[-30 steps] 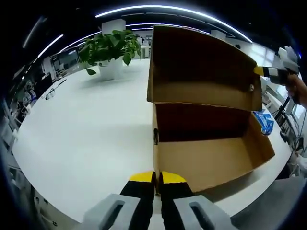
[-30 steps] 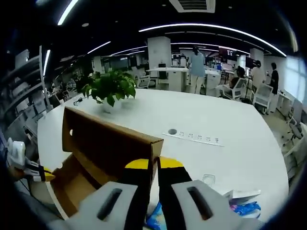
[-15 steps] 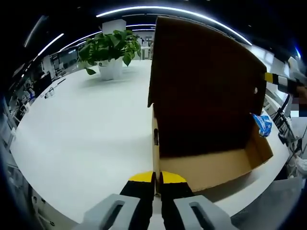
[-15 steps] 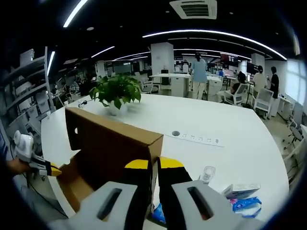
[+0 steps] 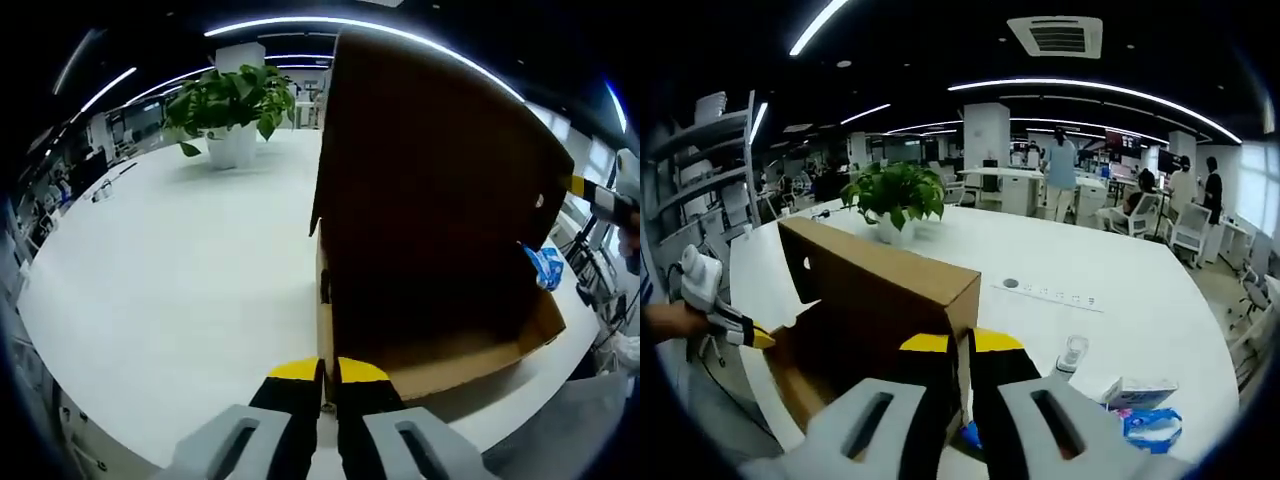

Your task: Operate the shoe box by opening the lid, removing the specified soft item, and placing it in the target area until the item is outside and the box remains undamaged.

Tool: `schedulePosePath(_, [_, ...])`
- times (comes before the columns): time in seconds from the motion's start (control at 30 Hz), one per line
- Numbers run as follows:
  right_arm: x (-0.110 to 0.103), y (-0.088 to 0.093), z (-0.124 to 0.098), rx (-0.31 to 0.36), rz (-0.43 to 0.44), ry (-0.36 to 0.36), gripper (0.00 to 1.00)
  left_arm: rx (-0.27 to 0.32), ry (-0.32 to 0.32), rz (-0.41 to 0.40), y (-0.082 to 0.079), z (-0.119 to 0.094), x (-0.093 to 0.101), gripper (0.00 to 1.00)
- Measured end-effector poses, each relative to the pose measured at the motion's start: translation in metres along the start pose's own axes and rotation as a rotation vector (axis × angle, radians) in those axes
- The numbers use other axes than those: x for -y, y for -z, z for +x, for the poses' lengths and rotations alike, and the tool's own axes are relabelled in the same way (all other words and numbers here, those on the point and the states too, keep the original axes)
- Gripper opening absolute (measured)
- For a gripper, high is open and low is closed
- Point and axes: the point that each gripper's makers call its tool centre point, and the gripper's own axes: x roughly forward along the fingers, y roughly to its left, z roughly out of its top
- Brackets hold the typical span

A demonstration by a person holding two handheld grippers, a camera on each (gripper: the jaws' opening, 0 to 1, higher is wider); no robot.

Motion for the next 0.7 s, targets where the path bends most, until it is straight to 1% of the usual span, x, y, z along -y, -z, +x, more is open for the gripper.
schedulePosePath(0.23, [-0.008,0.007,-0.010,0.028,-0.032,0.010,0.04,0.010,0.019,-0.006,0.000,0.000,0.000,0.04])
schedulePosePath(0.43, [-0.013,0.014,-0.017,0.038,-0.063,0.009,0.04,0.024,0.033,-0.010,-0.001,0.000,0.001,0.05])
schedulePosePath(0.7, [-0.019,0.023,-0.025,0.040,-0.060,-0.002,0.05,0.032,0.048,0.028,-0.003,0.001,0.002,0.06])
